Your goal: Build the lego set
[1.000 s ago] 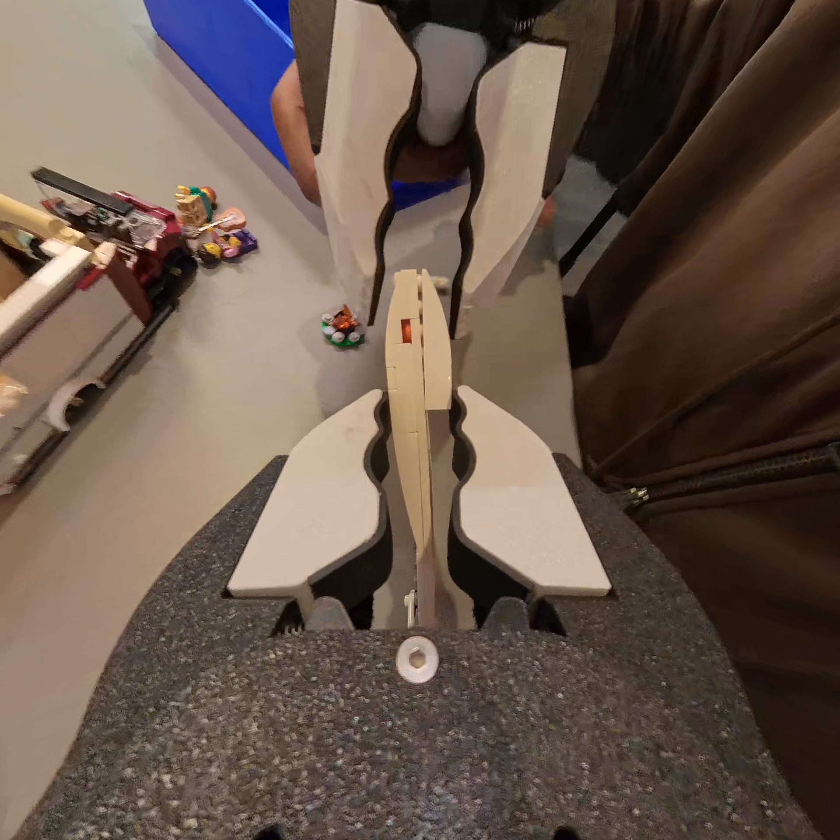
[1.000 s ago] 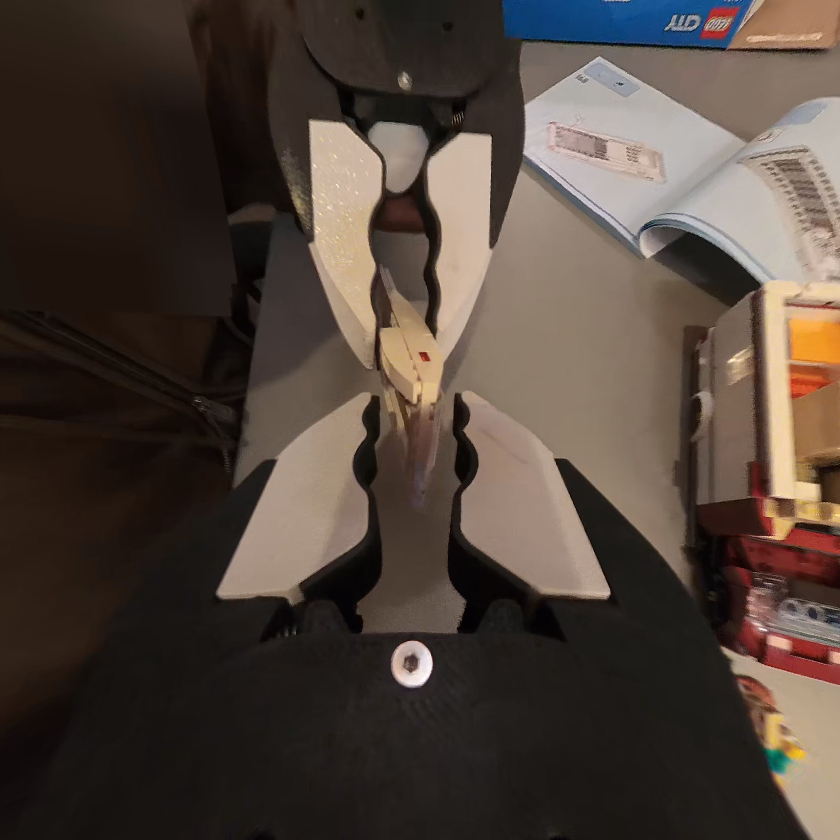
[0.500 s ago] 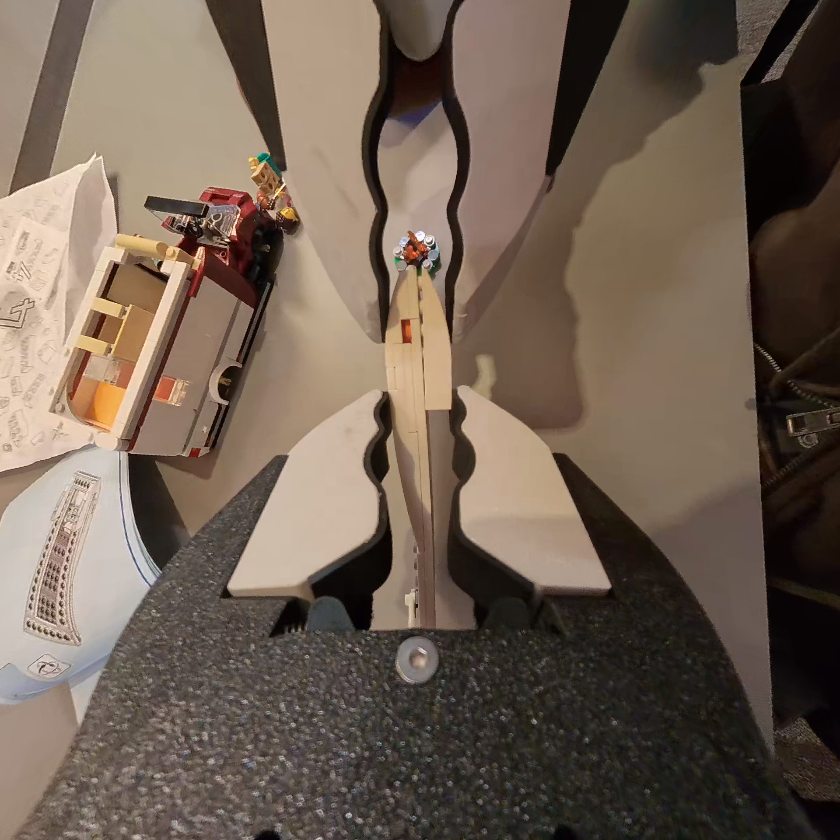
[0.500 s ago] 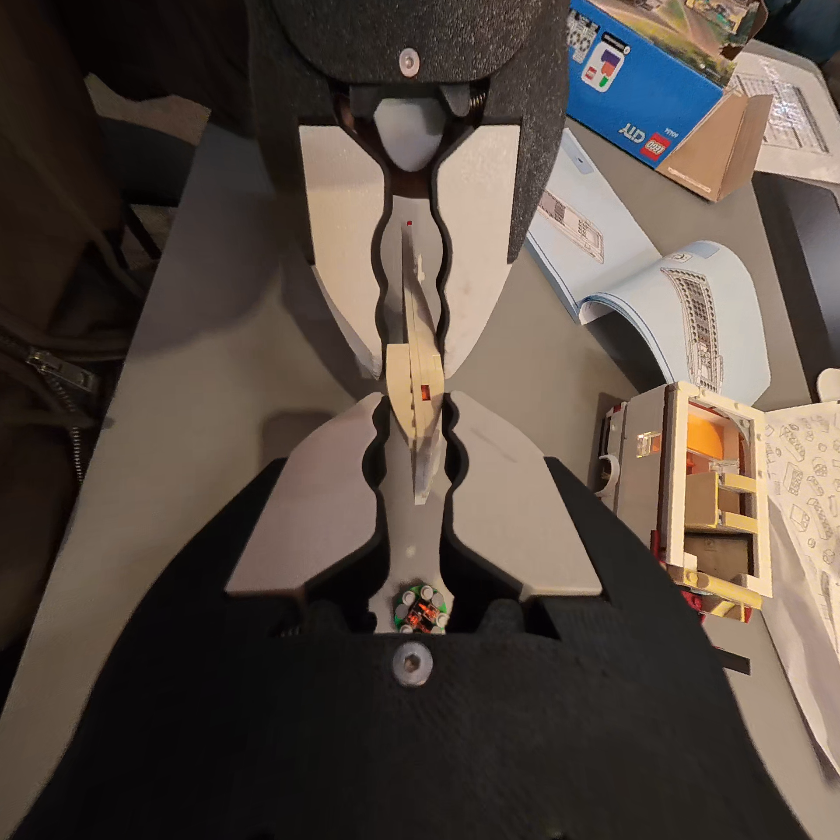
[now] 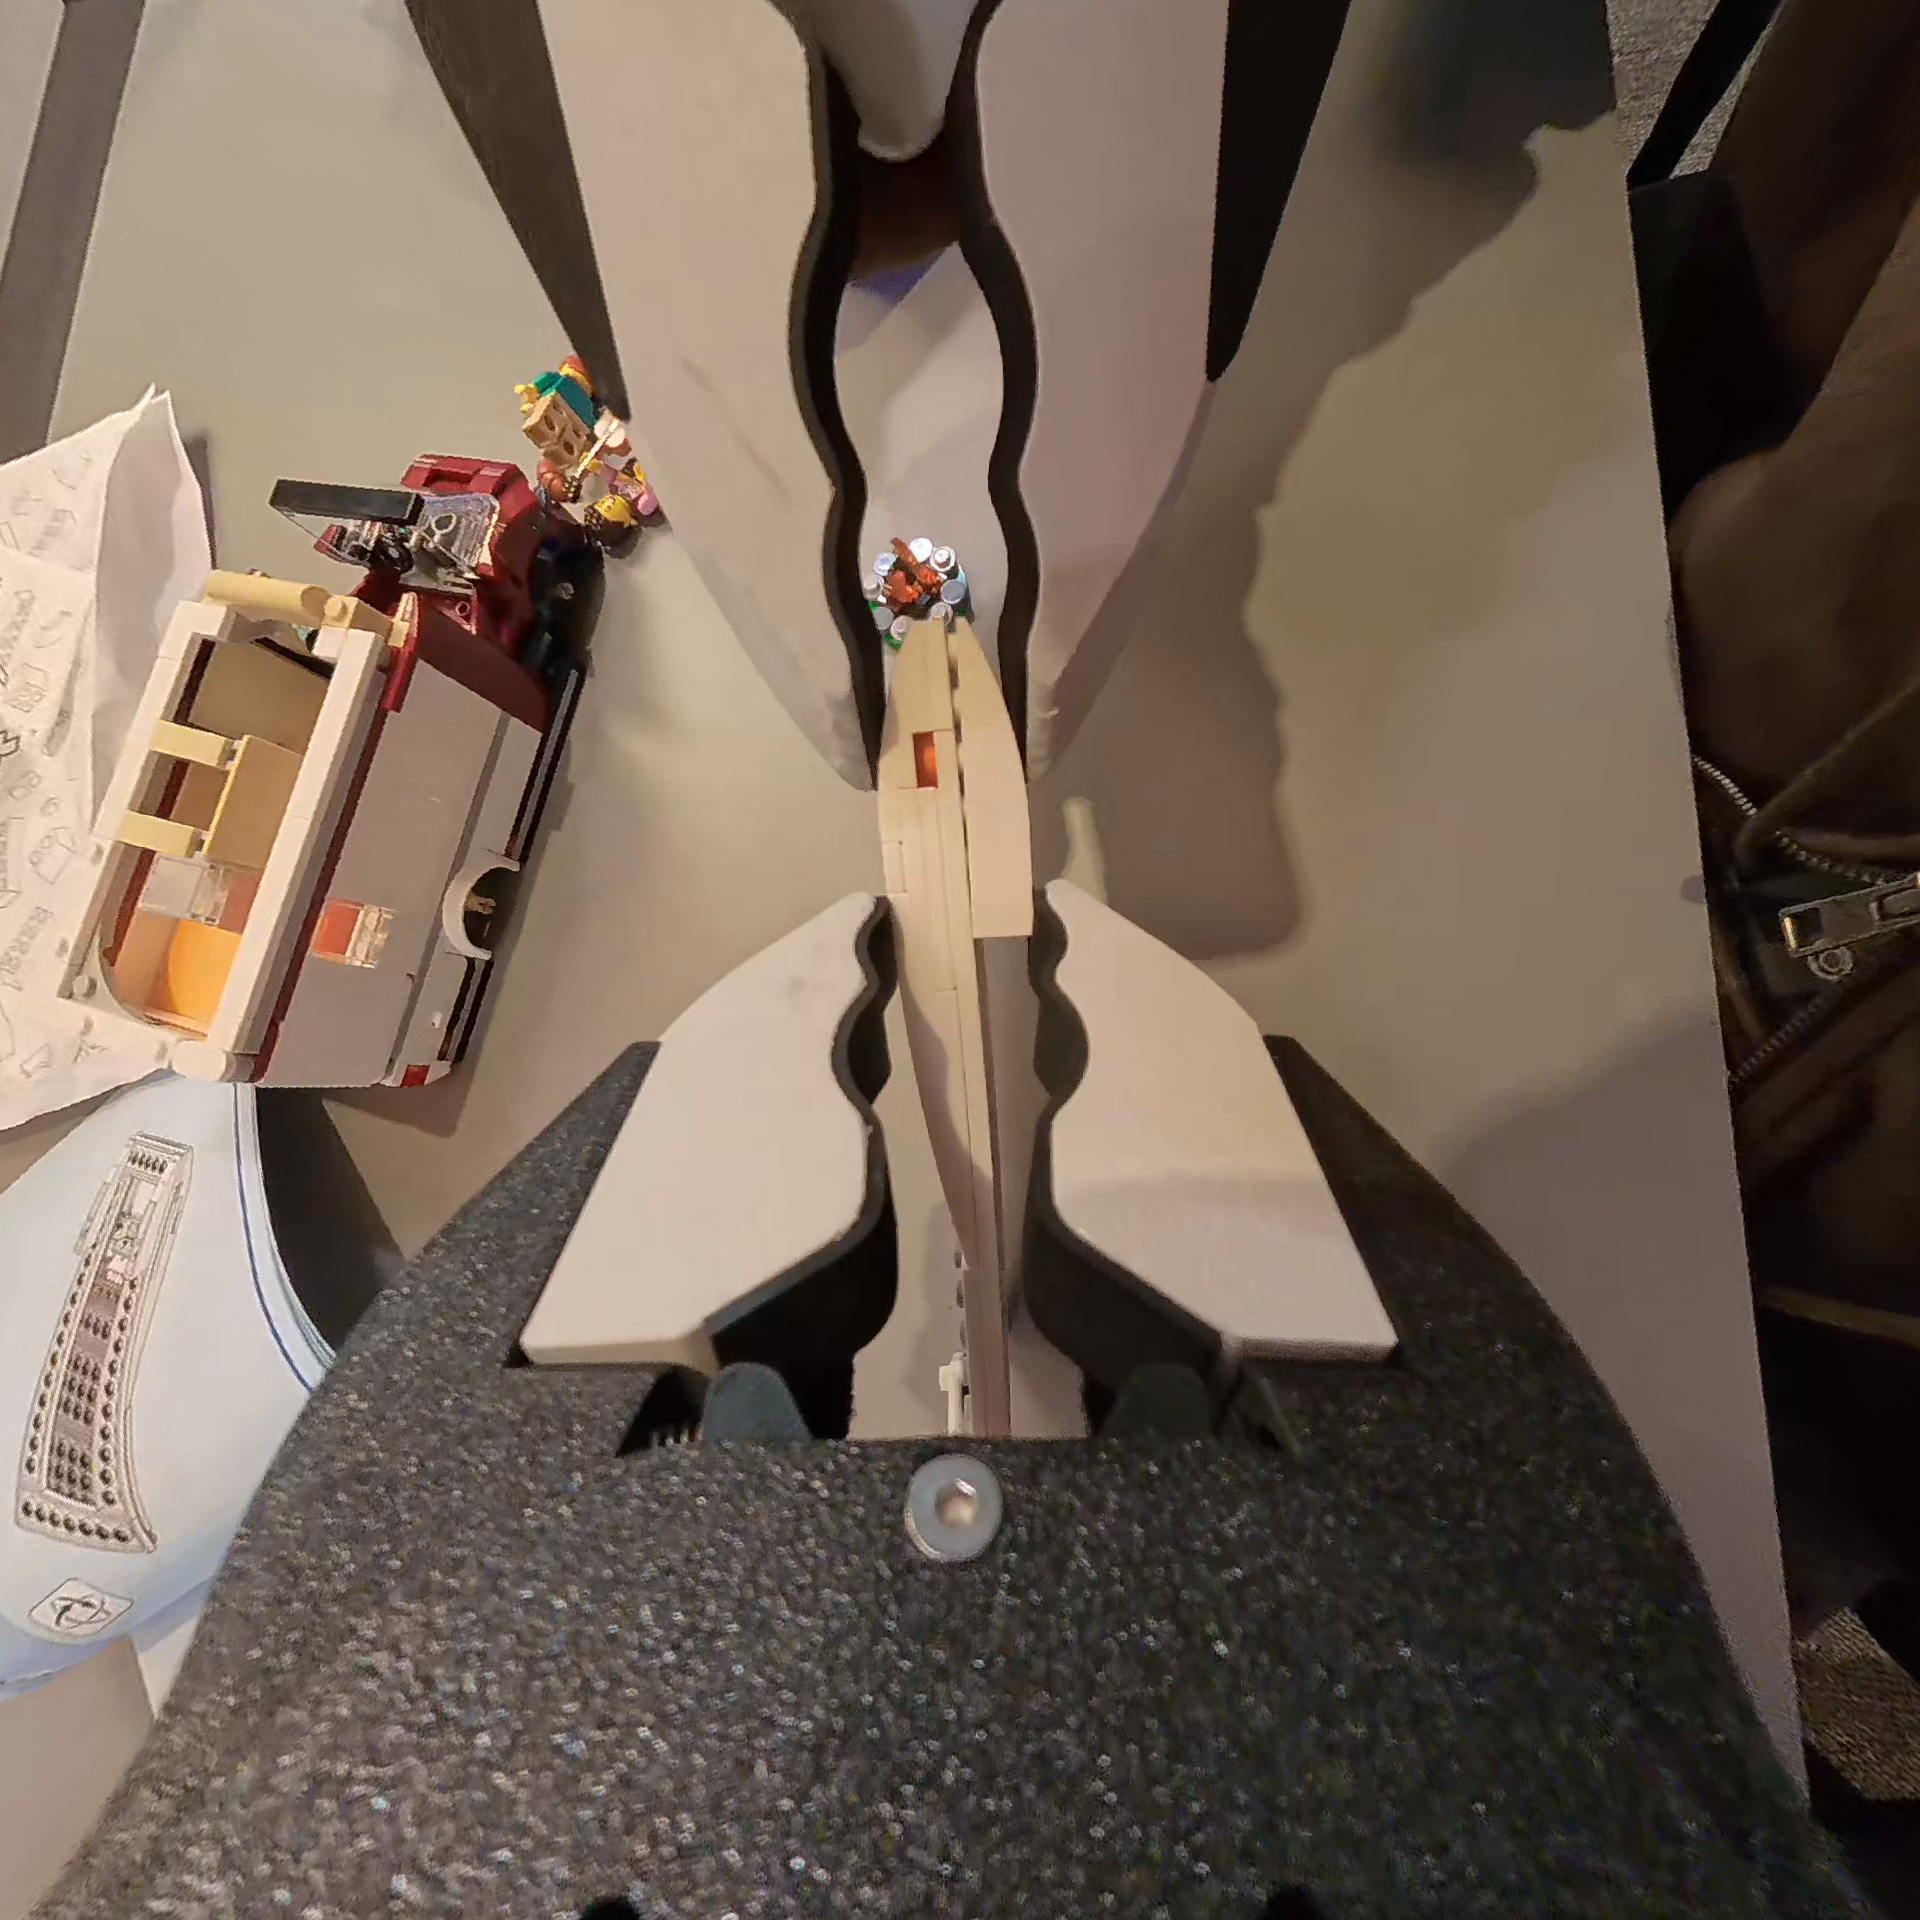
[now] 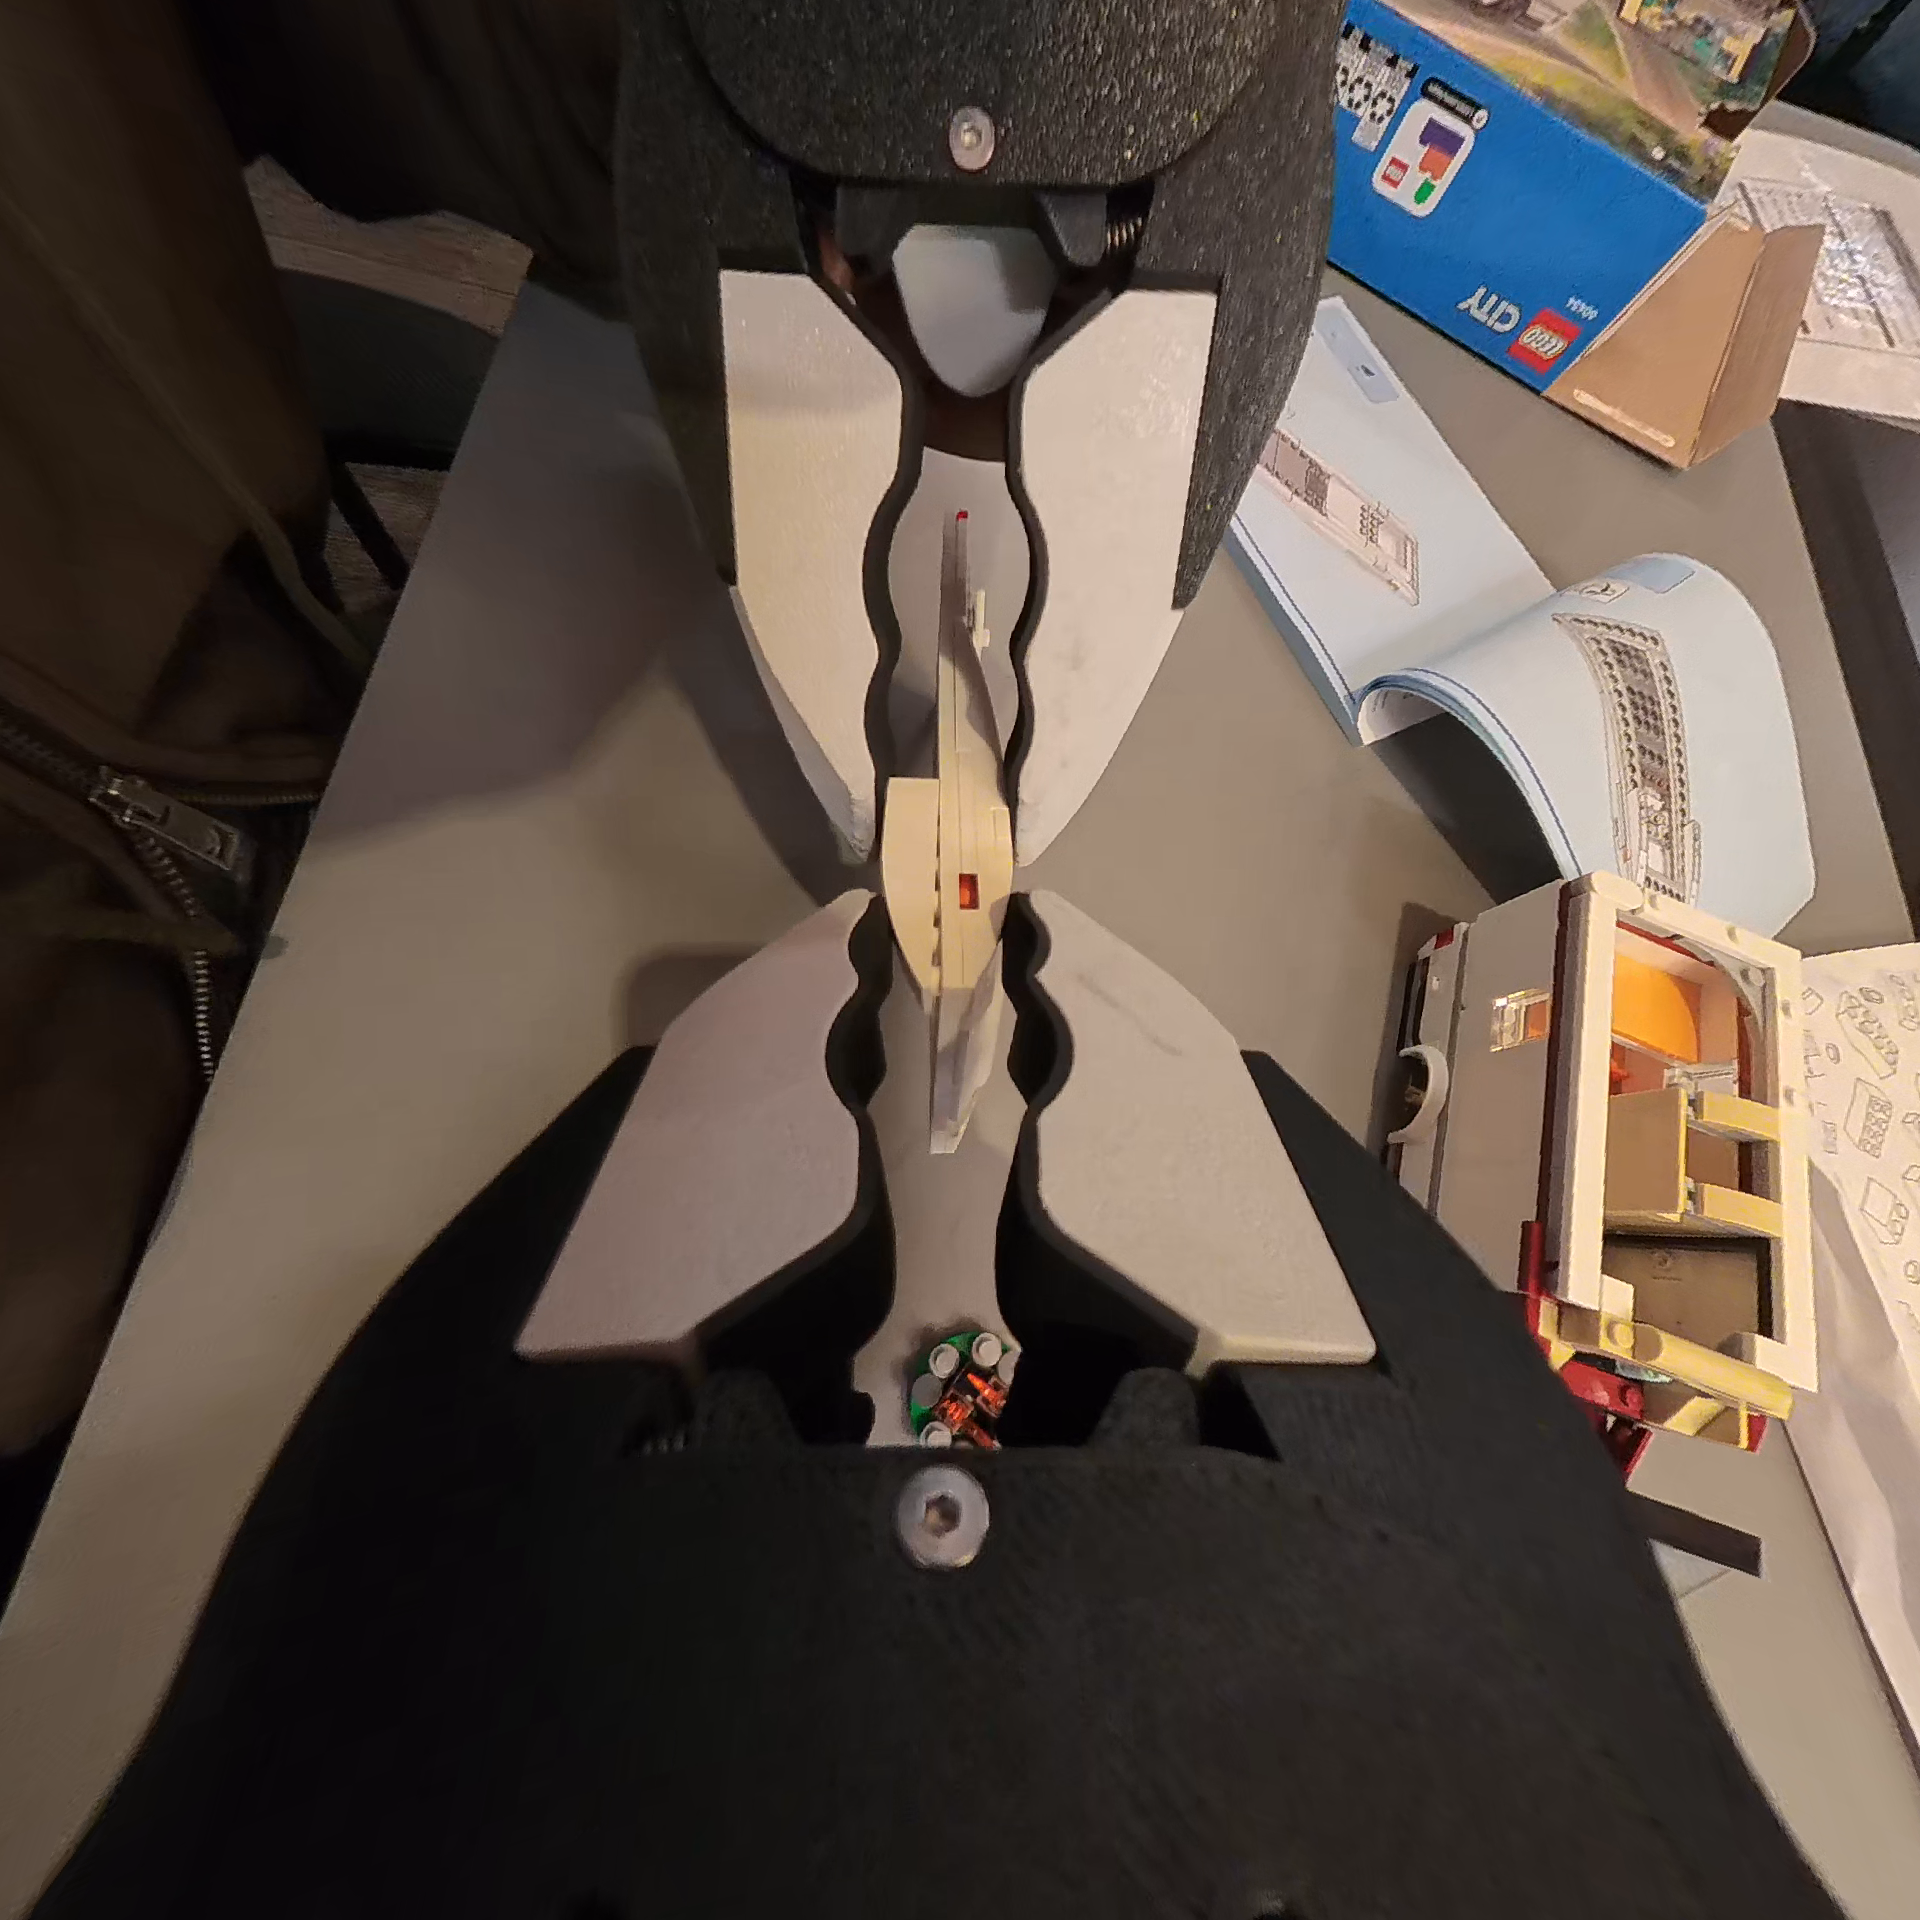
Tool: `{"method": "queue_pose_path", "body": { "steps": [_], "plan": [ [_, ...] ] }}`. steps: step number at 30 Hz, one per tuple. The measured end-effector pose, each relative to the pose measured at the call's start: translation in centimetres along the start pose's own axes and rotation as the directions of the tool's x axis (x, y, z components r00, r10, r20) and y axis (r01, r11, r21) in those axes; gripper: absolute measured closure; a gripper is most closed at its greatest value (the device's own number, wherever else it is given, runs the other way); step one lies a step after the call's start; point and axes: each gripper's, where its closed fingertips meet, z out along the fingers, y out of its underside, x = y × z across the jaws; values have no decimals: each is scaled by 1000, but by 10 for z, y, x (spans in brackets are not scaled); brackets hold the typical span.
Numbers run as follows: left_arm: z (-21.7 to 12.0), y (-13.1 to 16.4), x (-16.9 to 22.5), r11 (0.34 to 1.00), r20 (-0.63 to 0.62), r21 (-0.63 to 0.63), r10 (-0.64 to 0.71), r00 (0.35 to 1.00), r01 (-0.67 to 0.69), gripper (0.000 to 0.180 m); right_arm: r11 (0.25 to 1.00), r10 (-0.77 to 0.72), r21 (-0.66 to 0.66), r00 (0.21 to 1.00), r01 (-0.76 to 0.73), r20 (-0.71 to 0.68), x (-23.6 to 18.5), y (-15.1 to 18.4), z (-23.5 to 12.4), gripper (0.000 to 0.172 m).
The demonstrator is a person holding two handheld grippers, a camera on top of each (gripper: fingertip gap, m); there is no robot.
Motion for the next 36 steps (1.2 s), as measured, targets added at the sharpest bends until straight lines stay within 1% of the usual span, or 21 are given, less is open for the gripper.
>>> {"method": "queue_pose_path", "body": {
  "steps": [2,7,9,12,16,19,26,28,36],
  "plan": [
    [1,0,0,1000,-1,0,2,1000,-2,156,1000,-1,-8,1000,1,-6,0,1,1,151],
    [-2,-5,-16,998,72,65,-22,997,17,155,998,30,55,996,-25,-90,14,-3,-3,150],
    [-2,-6,-20,994,102,101,-39,994,29,152,997,35,71,992,-27,-122,17,-3,-3,150],
    [0,-9,-22,980,120,194,-64,991,39,151,996,31,88,987,-17,-159,19,-2,-1,150],
    [3,-7,-22,962,136,270,-66,989,27,153,990,65,131,986,-44,-156,17,2,2,150],
    [3,-6,-22,961,130,273,-68,989,30,153,984,85,171,984,-58,-157,17,1,3,150],
    [2,-3,-25,978,159,207,-43,986,9,154,980,48,201,979,-7,-200,20,3,-4,153],
    [1,-4,-25,976,151,217,-50,987,16,154,977,47,215,979,-3,-198,20,2,-6,154],
    [1,-6,-22,982,142,186,-9,990,-18,155,974,24,226,984,17,-174,18,1,-8,155]
  ]
}}
